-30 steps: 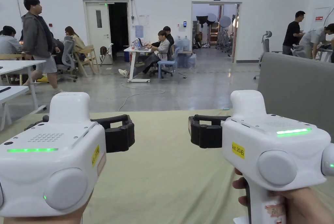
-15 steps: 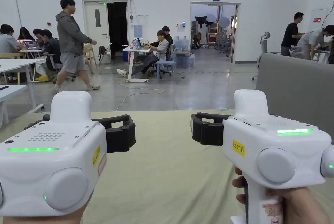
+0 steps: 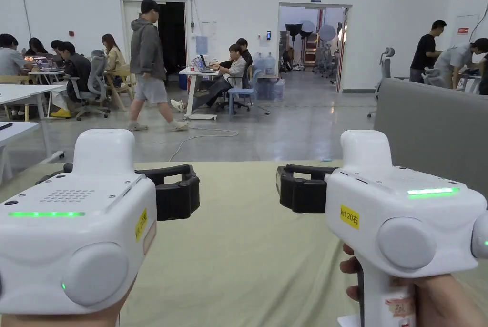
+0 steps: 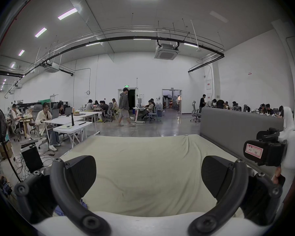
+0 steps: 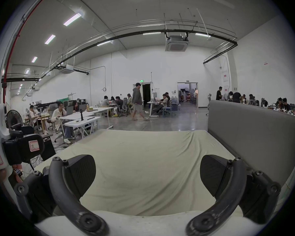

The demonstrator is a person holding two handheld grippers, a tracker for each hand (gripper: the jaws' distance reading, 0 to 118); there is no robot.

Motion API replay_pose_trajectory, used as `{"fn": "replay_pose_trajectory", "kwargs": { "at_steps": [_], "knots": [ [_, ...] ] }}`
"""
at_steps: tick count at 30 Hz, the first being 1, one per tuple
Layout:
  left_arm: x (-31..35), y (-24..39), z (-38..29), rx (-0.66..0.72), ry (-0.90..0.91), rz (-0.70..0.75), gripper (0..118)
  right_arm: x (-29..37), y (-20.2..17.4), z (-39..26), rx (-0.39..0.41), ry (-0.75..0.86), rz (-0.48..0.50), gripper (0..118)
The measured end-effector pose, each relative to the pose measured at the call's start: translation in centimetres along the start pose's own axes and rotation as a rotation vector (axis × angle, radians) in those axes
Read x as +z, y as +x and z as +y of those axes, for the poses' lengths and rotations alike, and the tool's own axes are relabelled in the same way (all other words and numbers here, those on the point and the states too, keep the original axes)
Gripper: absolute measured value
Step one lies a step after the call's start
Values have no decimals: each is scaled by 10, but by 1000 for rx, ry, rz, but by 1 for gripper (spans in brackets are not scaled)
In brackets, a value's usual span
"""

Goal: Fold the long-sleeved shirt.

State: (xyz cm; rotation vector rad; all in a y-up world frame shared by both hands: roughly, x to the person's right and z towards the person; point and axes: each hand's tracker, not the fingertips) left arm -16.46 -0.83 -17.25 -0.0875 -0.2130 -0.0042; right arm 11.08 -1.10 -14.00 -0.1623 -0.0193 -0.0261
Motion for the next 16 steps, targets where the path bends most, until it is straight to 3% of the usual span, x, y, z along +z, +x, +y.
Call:
{"fn": "replay_pose_trajectory", "kwargs": {
  "at_steps": [16],
  "knots": [
    [-2,1,-2,8,-11,-15,118,-4,-1,-5,0,-13,-22,118]
  ]
}}
